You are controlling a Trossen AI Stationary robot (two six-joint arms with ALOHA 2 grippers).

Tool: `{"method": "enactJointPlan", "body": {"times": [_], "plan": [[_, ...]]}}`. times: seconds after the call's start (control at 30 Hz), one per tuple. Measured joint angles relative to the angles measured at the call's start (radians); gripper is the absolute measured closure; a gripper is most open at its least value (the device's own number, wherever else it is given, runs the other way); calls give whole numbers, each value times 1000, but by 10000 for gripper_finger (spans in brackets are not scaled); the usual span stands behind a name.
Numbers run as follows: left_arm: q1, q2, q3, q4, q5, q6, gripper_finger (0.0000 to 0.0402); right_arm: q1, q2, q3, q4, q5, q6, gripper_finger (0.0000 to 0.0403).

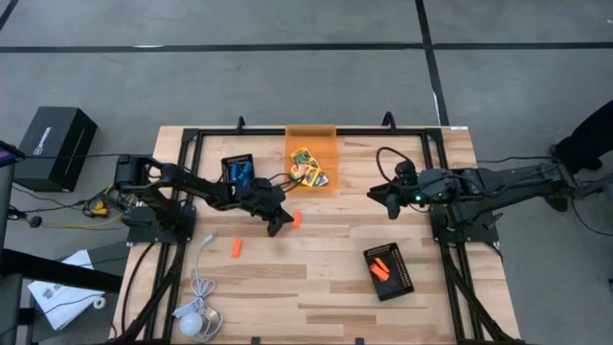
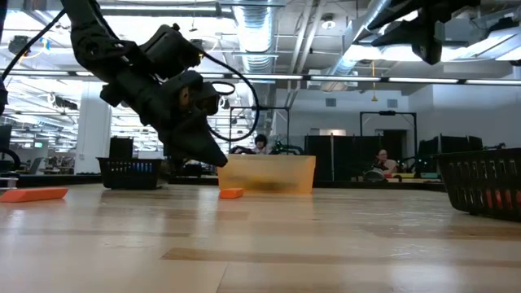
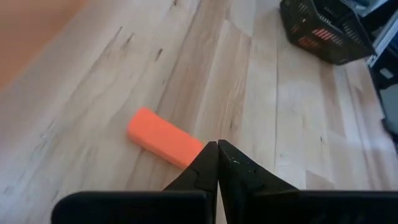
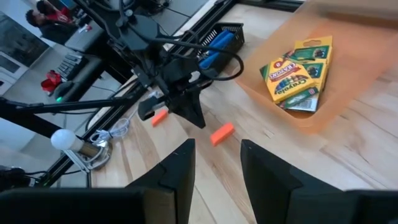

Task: Pick & Place School Supplies
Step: Put the orange eraser into the bottom black bin

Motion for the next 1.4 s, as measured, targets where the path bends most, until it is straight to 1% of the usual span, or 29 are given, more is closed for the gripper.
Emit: {"method": "enactJointPlan", "body": {"times": [0.13, 0.37, 0.5, 0.67, 0.77, 0.9, 1.03, 1.13, 1.27, 1.4], "plan": [[-4, 0, 6, 0, -8, 54, 401, 0, 0, 0, -1, 0, 0, 283], [-3, 4, 58, 5, -1, 195, 401, 0, 0, 0, -2, 0, 11, 283], [-5, 74, 82, -7, 36, 236, 401, 1, 0, 0, 2, 0, 17, 283], [-15, 180, 118, -1, 35, 261, 401, 1, 0, 0, 8, 0, 55, 283], [-13, 210, 132, -1, 37, 280, 401, 1, 0, 0, 23, 0, 69, 283], [-12, 196, 131, -17, 29, 283, 401, 1, 0, 0, 44, 0, 68, 283], [-12, 115, 133, -53, 1, 294, 401, 1, 0, 0, 49, 0, 63, 283], [1, 74, 131, -124, -14, 333, 401, 0, 1, 0, 49, 0, 52, 283], [28, 64, 131, -217, -16, 366, 401, 0, 1, 0, 48, 0, 52, 283], [38, 64, 130, -218, -15, 398, 401, 0, 1, 0, 49, 0, 52, 283]]}}
